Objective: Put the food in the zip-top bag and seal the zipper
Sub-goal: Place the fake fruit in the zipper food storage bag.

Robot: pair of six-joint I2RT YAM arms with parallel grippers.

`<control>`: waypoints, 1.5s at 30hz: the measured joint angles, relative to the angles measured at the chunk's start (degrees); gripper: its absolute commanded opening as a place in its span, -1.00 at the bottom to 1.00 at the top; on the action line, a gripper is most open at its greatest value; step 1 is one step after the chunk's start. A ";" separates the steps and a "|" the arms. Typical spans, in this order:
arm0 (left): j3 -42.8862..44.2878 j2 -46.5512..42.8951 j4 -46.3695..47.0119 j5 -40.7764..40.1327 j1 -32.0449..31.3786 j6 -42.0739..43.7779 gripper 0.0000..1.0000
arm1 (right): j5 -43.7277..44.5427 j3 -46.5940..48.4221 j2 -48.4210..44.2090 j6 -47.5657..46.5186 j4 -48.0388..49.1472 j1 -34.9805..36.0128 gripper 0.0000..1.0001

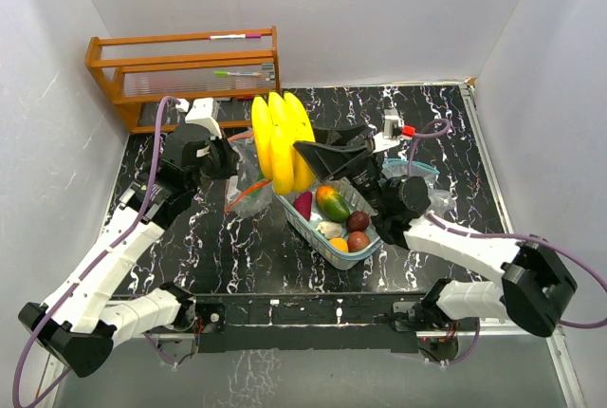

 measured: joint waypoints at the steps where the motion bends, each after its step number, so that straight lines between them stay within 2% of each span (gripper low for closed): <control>1: 0.00 0.00 0.13 0.33 0.00 -0.37 -1.00 | 0.24 0.00 1.25 0.44 1.75 0.37 -0.85; 15: 0.00 0.02 1.53 4.83 0.00 -4.87 -1.00 | 8.15 0.00 11.50 1.38 15.89 4.76 -0.85; 22: 0.00 -0.02 2.12 6.21 0.00 -6.54 -1.00 | 16.59 0.00 13.62 -2.38 16.22 8.41 -0.85; 26: 0.02 -0.37 2.01 6.56 0.00 -7.23 -1.00 | 23.76 0.00 13.94 -7.80 16.17 12.24 -0.85; 33: 0.04 -0.90 1.57 7.52 0.37 -8.13 -1.00 | 39.89 1.70 17.73 -22.82 18.14 19.34 -0.85; 38: 0.04 -0.87 0.96 7.30 0.55 -8.46 -1.00 | 50.29 6.21 22.80 -32.00 19.34 21.59 -0.85; 45: 0.04 -0.85 -0.13 6.47 0.90 -8.81 -1.00 | 59.32 12.85 27.71 -46.66 19.80 24.90 -0.85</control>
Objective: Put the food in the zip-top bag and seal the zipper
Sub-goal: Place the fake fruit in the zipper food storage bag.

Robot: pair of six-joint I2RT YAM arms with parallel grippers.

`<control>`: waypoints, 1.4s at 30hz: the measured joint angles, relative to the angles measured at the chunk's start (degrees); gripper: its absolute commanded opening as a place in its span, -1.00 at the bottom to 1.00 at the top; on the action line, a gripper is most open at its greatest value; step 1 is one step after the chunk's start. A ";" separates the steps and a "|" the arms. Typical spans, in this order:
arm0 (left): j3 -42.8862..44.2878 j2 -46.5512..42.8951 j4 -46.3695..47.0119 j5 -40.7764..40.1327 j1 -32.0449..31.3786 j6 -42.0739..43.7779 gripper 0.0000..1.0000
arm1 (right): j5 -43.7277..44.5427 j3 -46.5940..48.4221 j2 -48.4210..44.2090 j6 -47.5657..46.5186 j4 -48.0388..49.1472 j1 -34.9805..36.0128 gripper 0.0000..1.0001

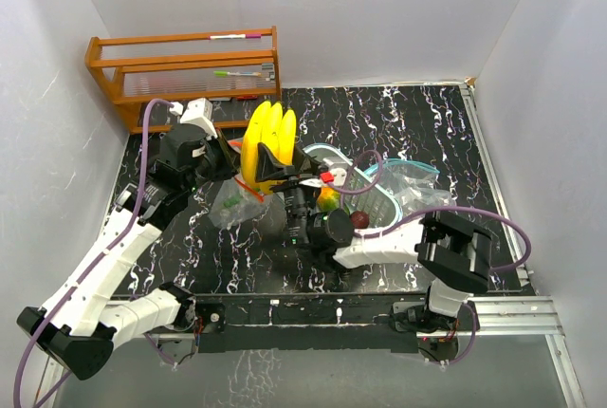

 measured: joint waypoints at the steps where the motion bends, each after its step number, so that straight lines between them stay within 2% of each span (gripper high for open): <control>1: 0.00 0.02 -0.09 -0.09 0.02 0.00 -1.00 | 0.72 0.44 0.48 -1.66 0.07 0.39 -0.85; 5: 0.63 0.44 -0.52 -0.31 0.11 0.02 -1.00 | 3.74 2.60 2.38 -6.97 0.44 1.70 -0.84; 10: 0.63 0.66 -0.68 -0.52 0.37 -0.02 -1.00 | 4.92 3.76 3.21 -9.27 0.59 2.34 -0.84; 18: -2.23 -0.68 1.36 -0.46 0.57 -1.22 -1.00 | 2.49 3.06 3.13 -11.43 0.59 2.29 -0.84; 25: -3.67 -1.60 3.61 1.88 0.37 -3.08 -1.00 | -3.21 -4.61 -1.62 0.31 0.55 -0.07 -0.84; 33: -3.67 -1.90 4.85 3.02 -0.17 -4.09 -1.00 | -8.98 -12.85 -6.01 19.21 0.48 -4.35 -0.84; 42: -3.65 -1.88 5.92 3.80 -0.37 -4.26 -1.00 | -13.46 -16.33 -10.38 25.55 0.26 -3.48 -0.85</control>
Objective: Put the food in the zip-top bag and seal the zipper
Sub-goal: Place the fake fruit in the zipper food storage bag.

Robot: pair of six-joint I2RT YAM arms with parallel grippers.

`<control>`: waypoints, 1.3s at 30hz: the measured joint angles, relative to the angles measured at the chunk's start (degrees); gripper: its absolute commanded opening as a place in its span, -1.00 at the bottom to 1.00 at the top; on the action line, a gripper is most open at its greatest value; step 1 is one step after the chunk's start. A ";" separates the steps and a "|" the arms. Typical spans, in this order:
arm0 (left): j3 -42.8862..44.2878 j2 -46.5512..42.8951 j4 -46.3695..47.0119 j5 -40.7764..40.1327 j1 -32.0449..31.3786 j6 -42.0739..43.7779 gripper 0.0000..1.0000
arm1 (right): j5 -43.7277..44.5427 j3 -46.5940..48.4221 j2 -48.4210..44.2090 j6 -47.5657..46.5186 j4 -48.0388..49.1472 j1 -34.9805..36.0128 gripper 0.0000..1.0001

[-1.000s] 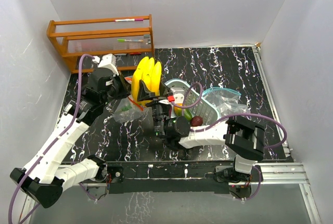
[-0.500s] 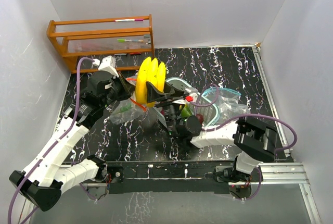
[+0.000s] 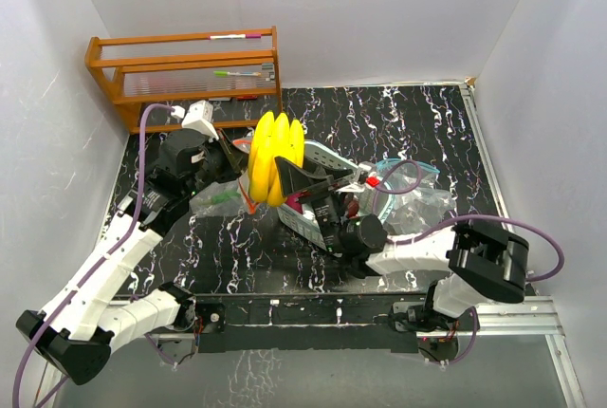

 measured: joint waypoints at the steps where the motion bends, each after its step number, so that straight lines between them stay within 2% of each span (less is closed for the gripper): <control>1: 0.00 0.00 0.02 0.02 -0.09 0.02 -1.00 | -0.24 -0.09 -0.37 0.07 0.00 0.04 -0.85; 9: 0.46 -0.02 0.13 0.20 -0.44 0.20 -1.00 | -1.51 -0.63 -4.00 -0.07 0.00 0.33 -0.84; 17: 0.55 -0.02 0.04 0.17 -0.42 0.26 -1.00 | -1.64 -0.57 -1.70 0.90 -0.02 0.15 -0.84; 31: 0.55 -0.04 0.17 0.24 -0.44 0.20 -1.00 | -3.78 2.93 -0.74 9.94 -0.07 -3.78 -0.85; 39: 1.42 -0.13 -0.72 -1.73 -0.07 -0.37 -1.00 | -1.84 2.97 2.73 16.68 0.07 -4.85 -0.84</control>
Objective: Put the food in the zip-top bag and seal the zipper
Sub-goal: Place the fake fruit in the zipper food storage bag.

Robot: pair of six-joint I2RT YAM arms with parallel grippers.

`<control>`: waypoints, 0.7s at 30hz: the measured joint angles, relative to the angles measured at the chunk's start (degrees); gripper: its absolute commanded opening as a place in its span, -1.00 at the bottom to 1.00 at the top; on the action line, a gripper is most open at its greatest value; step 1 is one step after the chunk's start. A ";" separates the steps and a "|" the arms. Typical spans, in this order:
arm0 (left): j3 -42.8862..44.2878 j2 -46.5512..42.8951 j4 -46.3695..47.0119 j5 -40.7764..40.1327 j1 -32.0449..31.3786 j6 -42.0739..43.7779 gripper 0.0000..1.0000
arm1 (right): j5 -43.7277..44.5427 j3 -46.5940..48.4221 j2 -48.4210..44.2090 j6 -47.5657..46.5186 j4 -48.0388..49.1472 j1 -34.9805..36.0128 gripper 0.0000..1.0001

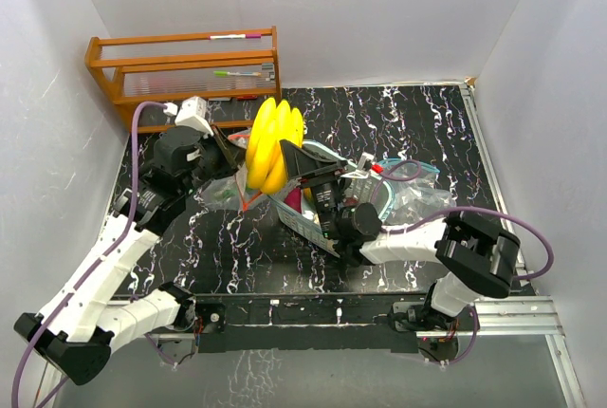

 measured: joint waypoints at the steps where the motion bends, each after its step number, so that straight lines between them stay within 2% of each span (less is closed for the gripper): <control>1: 0.48 0.00 0.07 -0.11 0.11 -0.35 -1.00 | 0.24 0.04 0.46 0.07 0.00 -0.09 -0.84; 9: 1.99 -0.81 2.75 -1.09 0.59 -4.35 -1.00 | 1.68 1.33 2.10 1.03 0.11 -0.07 -0.85; 21: -2.38 -1.20 10.78 -3.13 1.46 -10.36 -1.00 | 4.07 4.46 5.27 2.19 0.09 -1.33 -0.85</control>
